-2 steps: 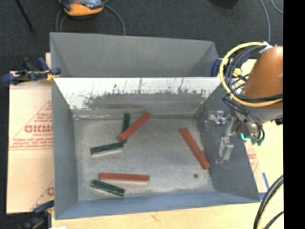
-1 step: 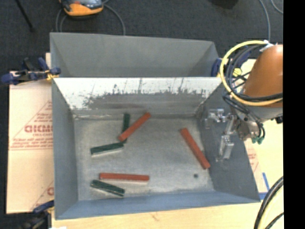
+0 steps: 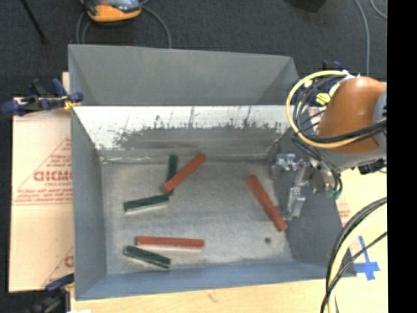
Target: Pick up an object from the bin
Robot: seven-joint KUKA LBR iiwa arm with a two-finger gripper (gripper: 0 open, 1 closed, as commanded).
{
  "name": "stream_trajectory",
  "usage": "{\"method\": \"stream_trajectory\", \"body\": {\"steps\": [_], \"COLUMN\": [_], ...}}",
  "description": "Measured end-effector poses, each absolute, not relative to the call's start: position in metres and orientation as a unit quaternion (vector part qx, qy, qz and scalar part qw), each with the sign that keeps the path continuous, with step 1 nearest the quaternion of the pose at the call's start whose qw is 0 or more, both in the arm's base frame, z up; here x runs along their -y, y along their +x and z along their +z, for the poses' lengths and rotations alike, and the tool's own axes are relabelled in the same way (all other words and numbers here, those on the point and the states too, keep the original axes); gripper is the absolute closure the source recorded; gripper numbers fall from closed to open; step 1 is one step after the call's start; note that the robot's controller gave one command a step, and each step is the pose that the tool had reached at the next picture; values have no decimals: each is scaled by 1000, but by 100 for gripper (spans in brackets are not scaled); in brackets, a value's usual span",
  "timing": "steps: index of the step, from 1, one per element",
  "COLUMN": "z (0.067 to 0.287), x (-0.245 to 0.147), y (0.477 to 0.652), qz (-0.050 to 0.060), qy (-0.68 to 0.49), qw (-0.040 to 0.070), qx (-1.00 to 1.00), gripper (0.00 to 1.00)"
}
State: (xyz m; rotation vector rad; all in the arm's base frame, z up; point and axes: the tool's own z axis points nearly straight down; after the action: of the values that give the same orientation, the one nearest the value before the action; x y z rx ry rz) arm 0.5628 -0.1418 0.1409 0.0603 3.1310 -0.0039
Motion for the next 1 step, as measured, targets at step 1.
{"method": "stream_trajectory", "body": {"steps": [1], "z": [112], "x": [143], "y": [568], "qz": [0], "qy": [86], "qw": [0], "qx": [-996], "gripper": [0]}}
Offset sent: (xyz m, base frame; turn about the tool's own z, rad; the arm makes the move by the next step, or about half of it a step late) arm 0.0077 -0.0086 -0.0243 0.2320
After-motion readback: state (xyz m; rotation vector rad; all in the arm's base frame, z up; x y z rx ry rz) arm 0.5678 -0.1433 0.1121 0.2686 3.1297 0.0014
